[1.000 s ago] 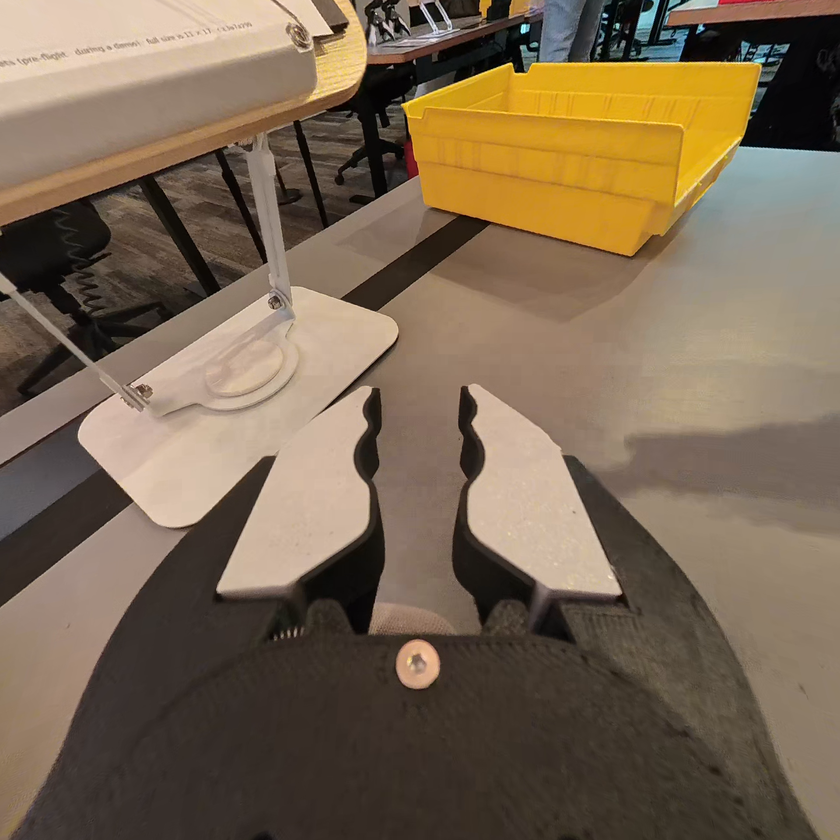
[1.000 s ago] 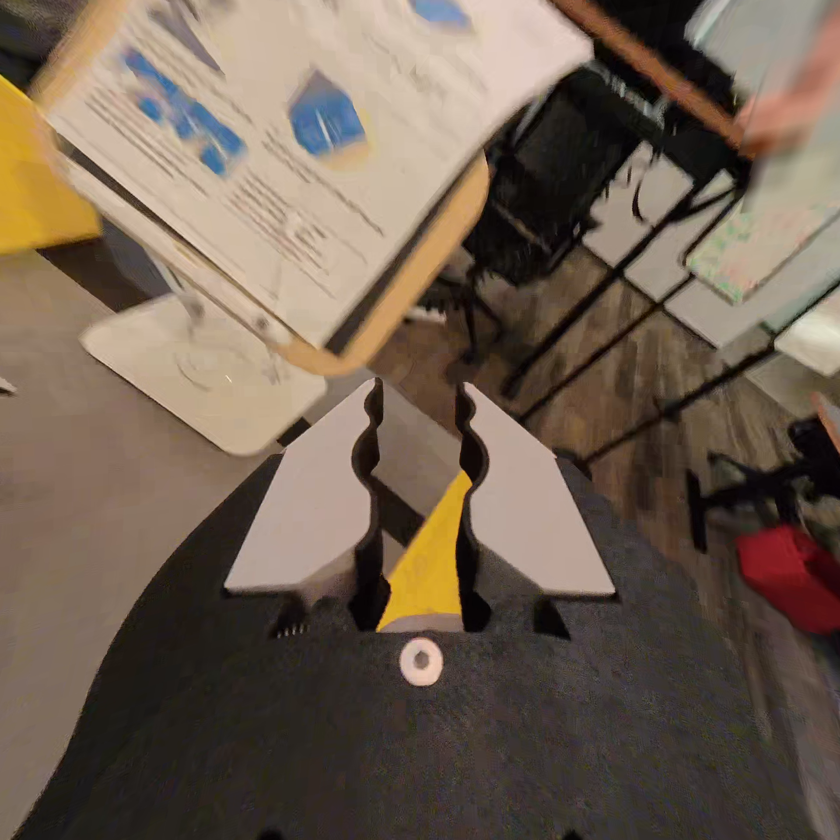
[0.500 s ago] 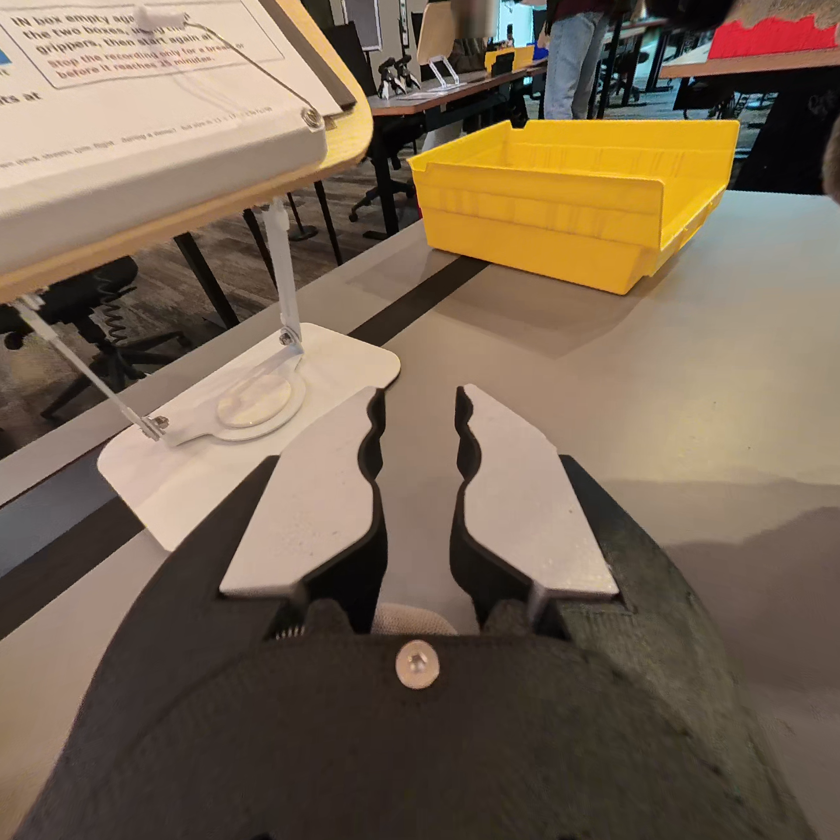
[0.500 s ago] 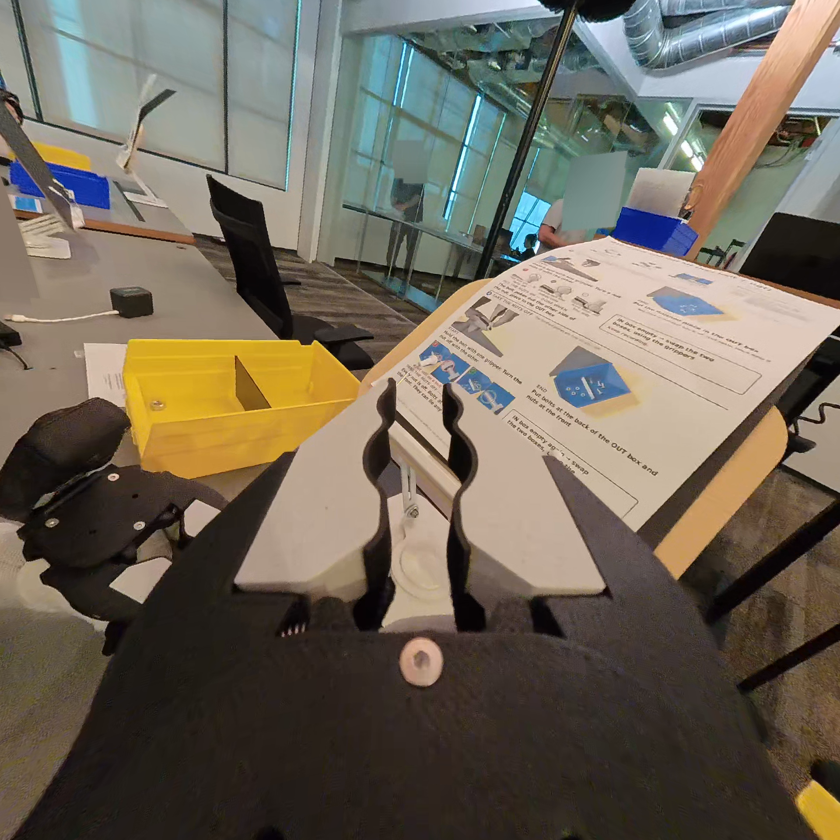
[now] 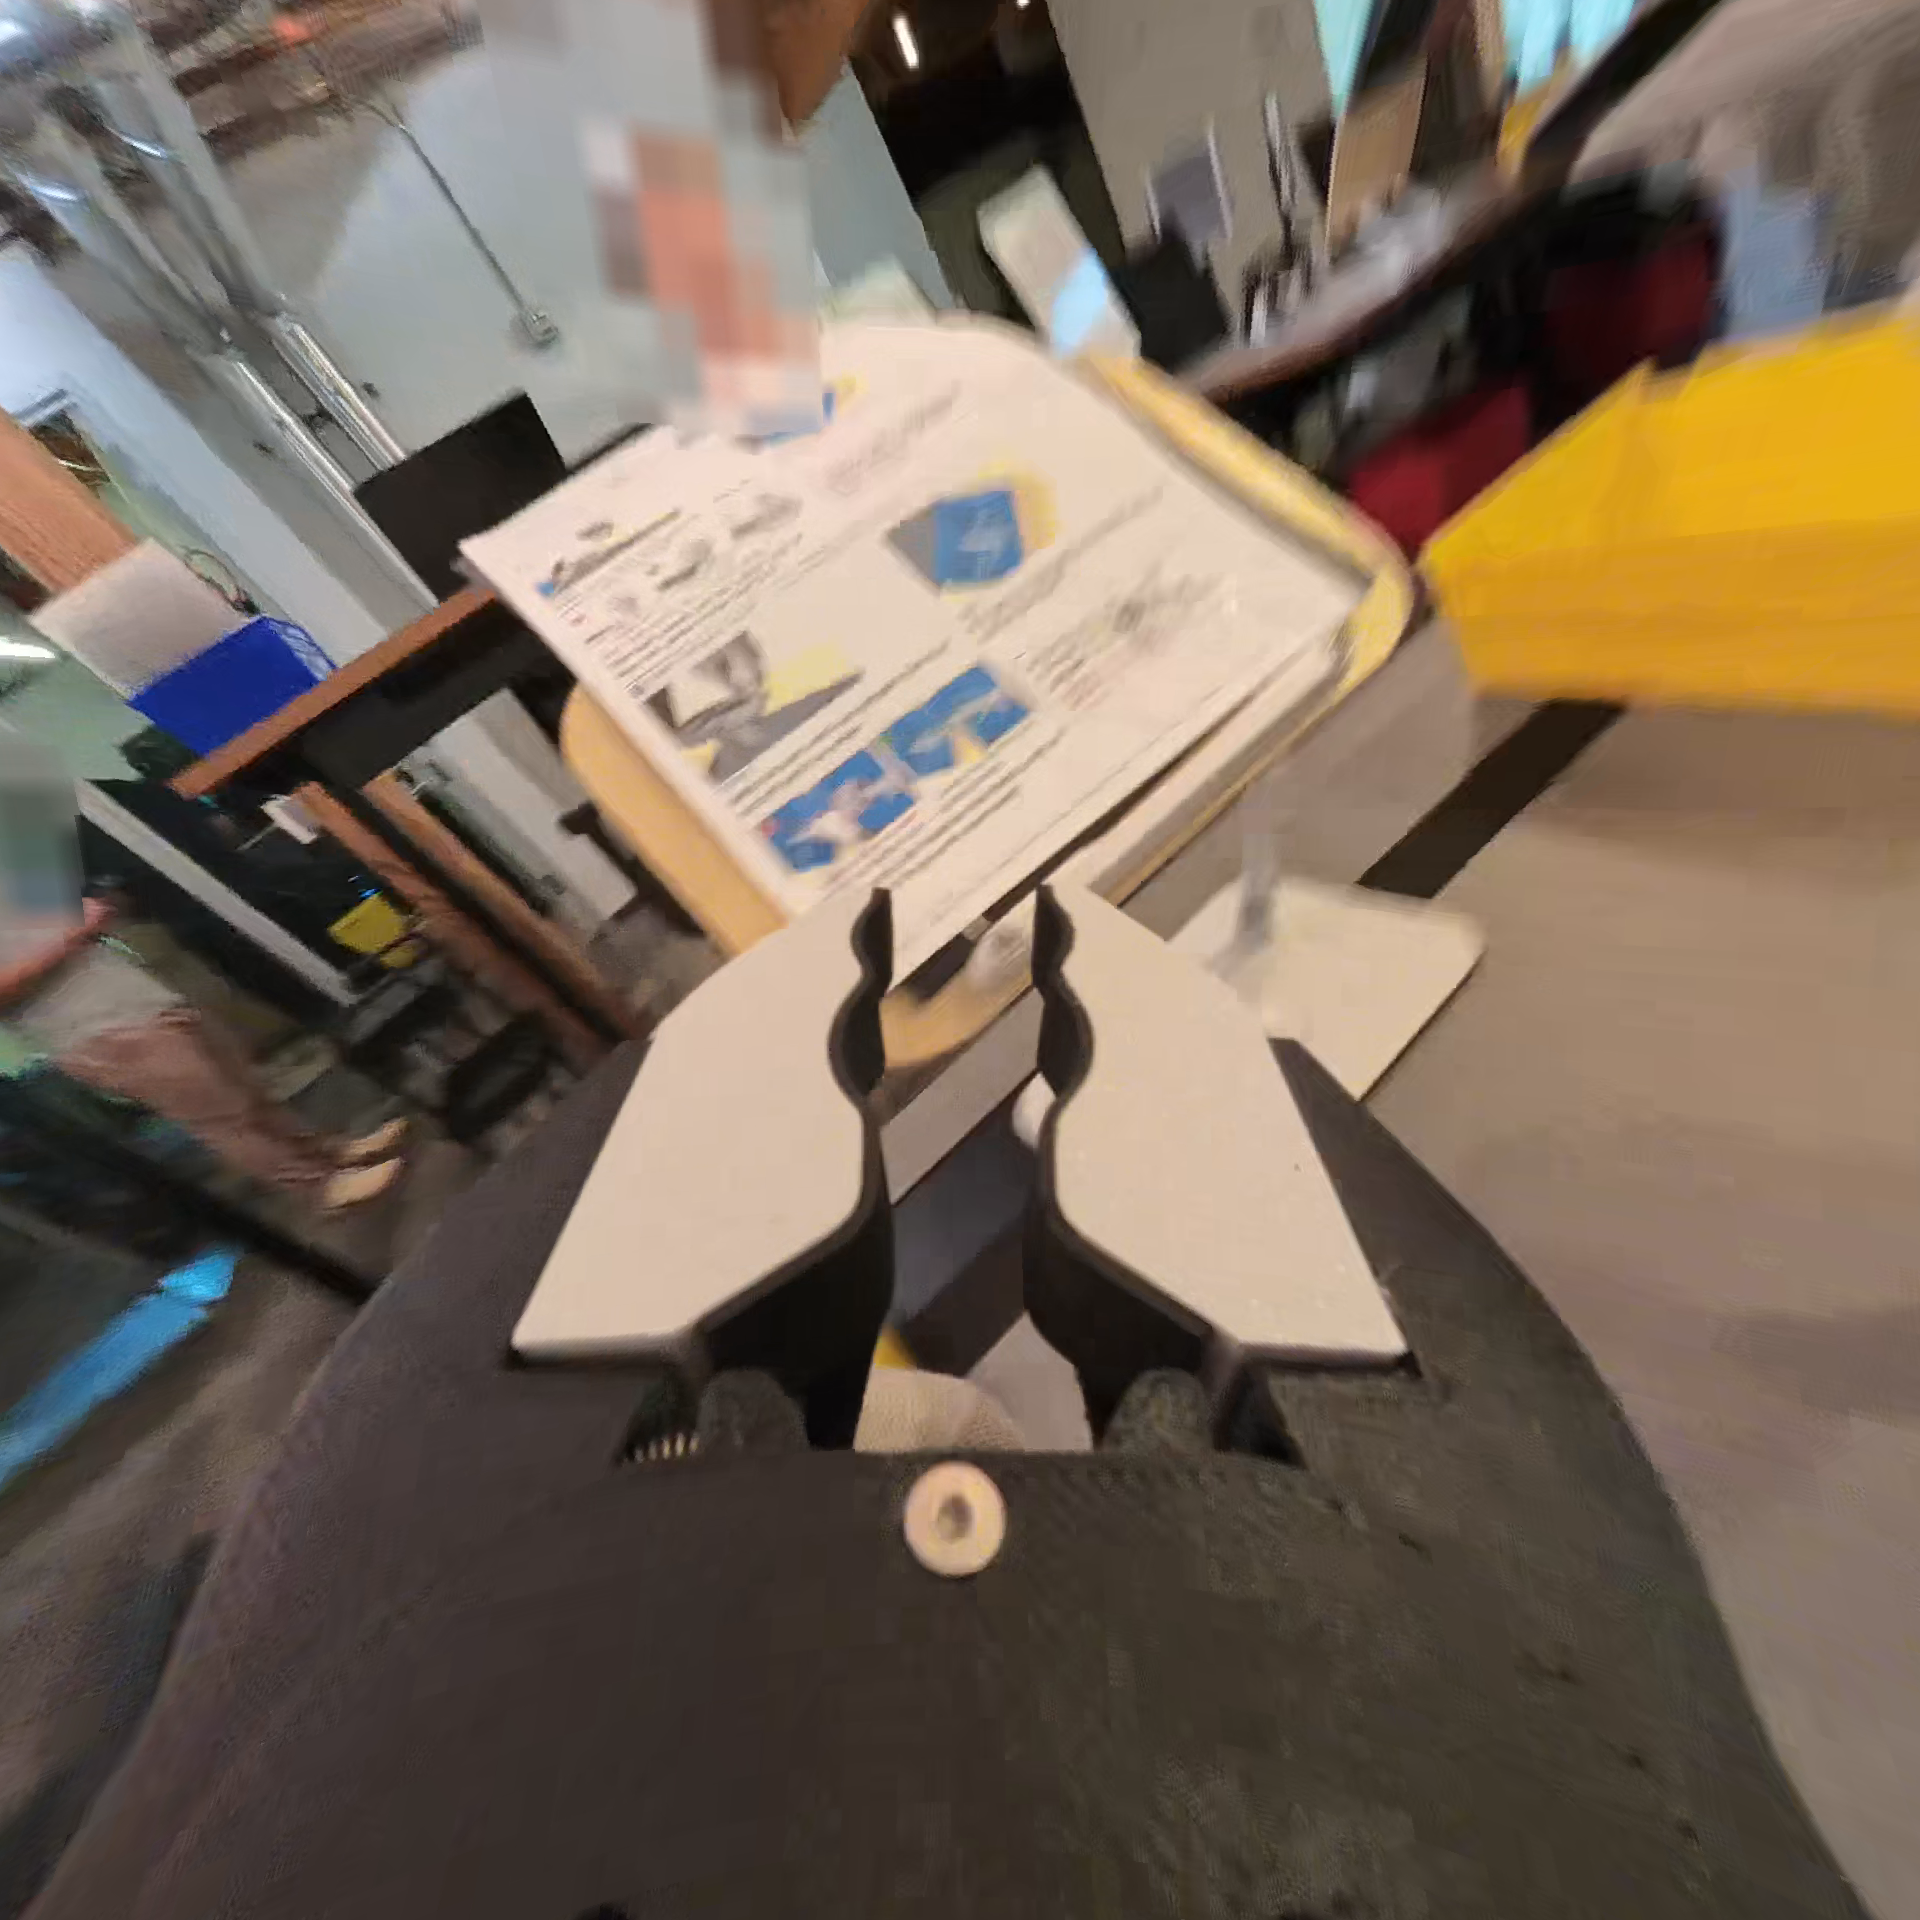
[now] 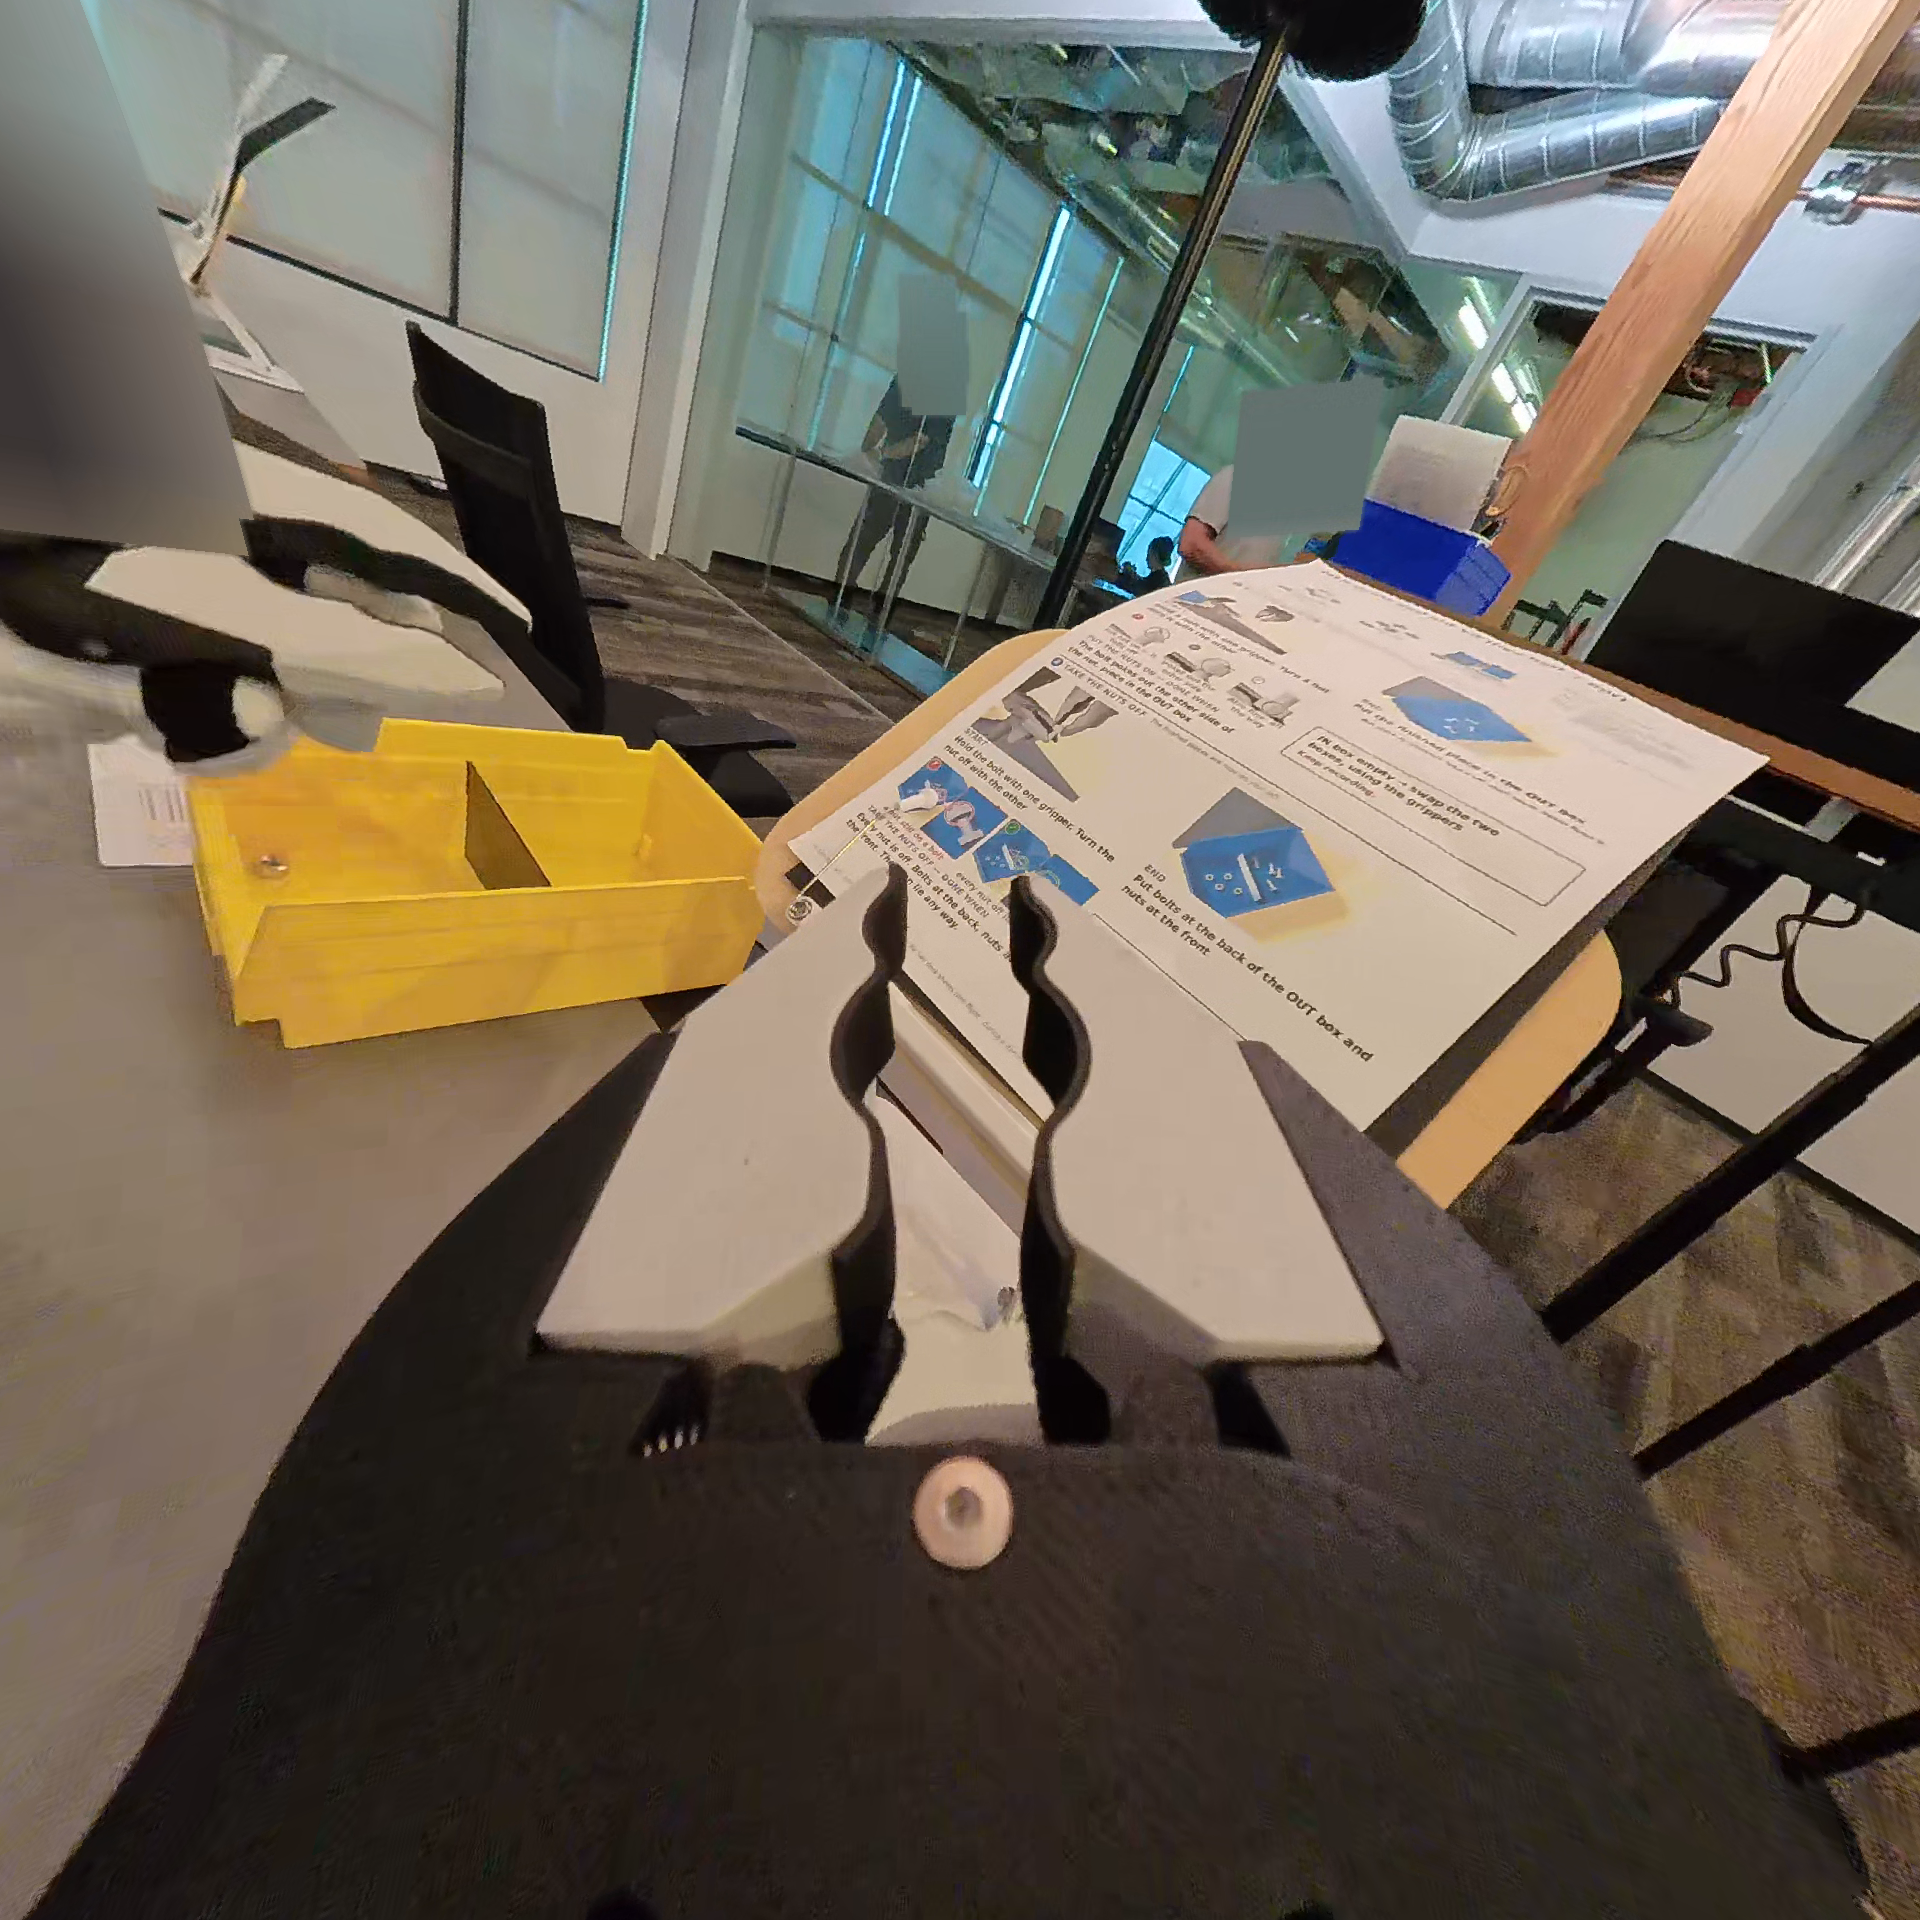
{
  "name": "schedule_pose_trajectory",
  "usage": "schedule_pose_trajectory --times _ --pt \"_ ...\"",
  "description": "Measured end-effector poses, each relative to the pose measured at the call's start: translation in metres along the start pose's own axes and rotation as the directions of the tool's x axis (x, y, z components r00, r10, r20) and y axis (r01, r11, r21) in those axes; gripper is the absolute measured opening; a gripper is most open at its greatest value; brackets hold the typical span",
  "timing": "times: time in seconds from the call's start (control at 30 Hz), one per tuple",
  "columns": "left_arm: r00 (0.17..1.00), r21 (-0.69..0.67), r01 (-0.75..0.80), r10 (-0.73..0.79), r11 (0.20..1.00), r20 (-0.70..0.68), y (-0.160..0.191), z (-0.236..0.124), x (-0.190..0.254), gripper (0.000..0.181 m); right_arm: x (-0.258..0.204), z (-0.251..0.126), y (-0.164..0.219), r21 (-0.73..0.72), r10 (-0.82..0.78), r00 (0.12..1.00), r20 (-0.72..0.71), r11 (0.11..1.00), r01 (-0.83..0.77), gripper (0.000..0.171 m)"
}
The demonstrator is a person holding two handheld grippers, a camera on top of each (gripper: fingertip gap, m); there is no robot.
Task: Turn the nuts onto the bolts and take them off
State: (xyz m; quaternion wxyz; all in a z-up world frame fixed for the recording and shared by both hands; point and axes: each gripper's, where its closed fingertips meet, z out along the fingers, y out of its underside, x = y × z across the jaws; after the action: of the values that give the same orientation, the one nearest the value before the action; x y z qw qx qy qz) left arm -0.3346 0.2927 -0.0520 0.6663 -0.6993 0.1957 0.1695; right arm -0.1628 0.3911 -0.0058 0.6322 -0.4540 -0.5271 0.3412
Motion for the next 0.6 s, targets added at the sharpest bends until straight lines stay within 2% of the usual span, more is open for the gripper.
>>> schedule_pose_trajectory --times 0.07,0.17,0.23,0.4,0.5,0.6 --pt "0.986 -0.18 -0.163 0.167 0.97 0.006 0.029 0.002 -0.045 0.025 0.006 -0.005 0.001 0.017 0.019 1.0 0.004 1.0 -0.019 0.017" --pt "0.951 -0.366 -0.309 0.291 0.878 -0.105 0.09 0.019 -0.094 0.023 0.014 -0.008 0.009 0.018 0.05 0.999 0.009 0.999 -0.05 0.017" --pt "0.931 -0.458 -0.36 0.283 0.813 -0.23 0.135 0.033 -0.106 0.026 0.019 -0.008 0.016 0.011 0.062 0.998 0.003 0.998 -0.062 0.017" --pt "0.871 -0.546 -0.434 0.178 0.717 -0.458 0.221 0.061 -0.107 0.027 0.029 -0.011 0.026 -0.003 0.077 0.997 -0.012 0.997 -0.077 0.017" --pt "0.828 -0.579 -0.475 0.114 0.663 -0.549 0.257 0.069 -0.099 0.03 0.031 -0.01 0.033 -0.016 0.085 0.996 -0.013 0.996 -0.085 0.017" --pt "0.779 -0.585 -0.524 0.071 0.619 -0.623 0.278 0.074 -0.09 0.033 0.034 -0.009 0.038 -0.023 0.095 0.995 -0.015 0.995 -0.095 0.017"
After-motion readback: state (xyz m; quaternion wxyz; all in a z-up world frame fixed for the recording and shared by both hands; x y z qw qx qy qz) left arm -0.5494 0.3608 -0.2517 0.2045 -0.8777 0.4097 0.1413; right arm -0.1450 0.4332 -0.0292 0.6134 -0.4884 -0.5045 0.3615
